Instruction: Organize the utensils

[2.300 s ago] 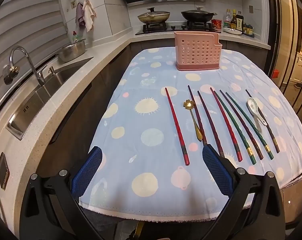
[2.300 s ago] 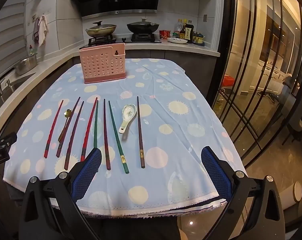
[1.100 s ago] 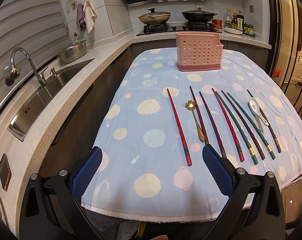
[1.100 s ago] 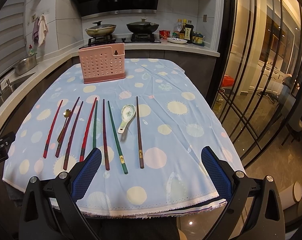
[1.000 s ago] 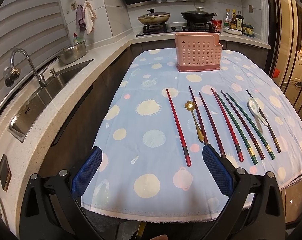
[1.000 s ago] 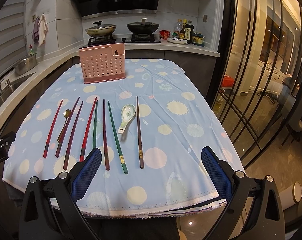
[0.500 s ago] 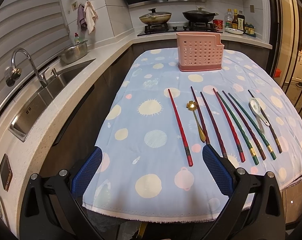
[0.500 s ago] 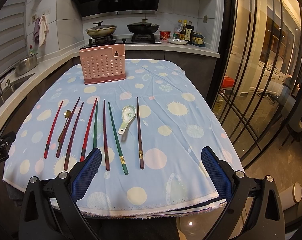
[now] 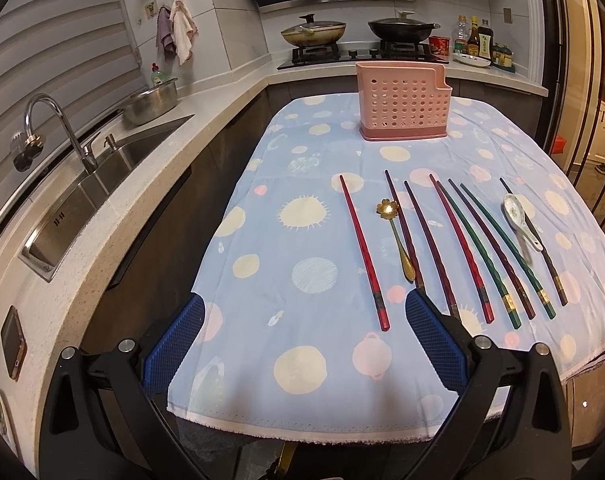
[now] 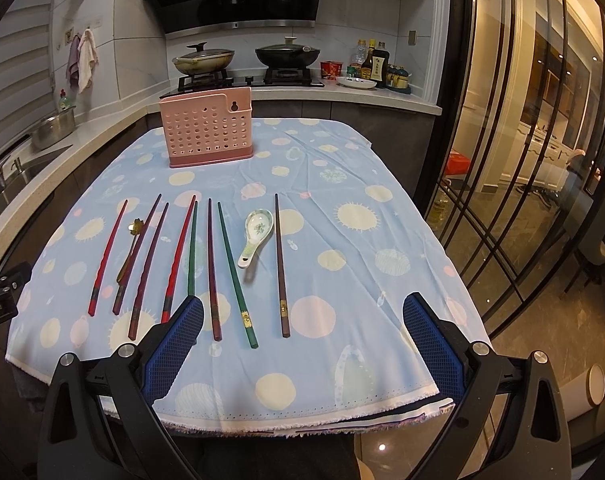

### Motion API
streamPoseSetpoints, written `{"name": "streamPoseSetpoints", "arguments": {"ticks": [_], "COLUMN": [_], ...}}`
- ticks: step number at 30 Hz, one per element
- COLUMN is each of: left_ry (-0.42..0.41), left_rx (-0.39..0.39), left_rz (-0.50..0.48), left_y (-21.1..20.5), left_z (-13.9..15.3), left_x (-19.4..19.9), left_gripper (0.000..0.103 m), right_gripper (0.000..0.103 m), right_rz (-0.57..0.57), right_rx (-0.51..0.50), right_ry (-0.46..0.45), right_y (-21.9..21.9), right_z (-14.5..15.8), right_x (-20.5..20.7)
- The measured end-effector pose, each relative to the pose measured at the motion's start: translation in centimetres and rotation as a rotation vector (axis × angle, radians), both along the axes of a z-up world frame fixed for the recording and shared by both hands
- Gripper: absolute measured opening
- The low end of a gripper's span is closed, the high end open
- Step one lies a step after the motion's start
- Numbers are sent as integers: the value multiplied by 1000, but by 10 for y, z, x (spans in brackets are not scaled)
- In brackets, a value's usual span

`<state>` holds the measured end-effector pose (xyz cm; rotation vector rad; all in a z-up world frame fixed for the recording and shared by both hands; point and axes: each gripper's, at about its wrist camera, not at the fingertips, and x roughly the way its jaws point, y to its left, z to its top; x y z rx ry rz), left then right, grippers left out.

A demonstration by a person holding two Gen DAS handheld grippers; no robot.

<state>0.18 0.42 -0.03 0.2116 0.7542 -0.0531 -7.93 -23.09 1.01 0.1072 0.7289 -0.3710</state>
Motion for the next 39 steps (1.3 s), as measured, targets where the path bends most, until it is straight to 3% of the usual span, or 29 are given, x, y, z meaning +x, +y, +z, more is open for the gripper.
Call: {"name": "streamPoseSetpoints", "arguments": {"ticks": [39], "left_ry": [-10], "left_rx": [1], "left_rz": [-33], "left_y": [-6], "left_z": [0], "left_x": [-2], "left_gripper": [96], "right_gripper": [96], "right_rz": [-3], "right_rx": [3], "right_ry": [6], "right_y": [1], "right_z": [0], "right_x": [1]}}
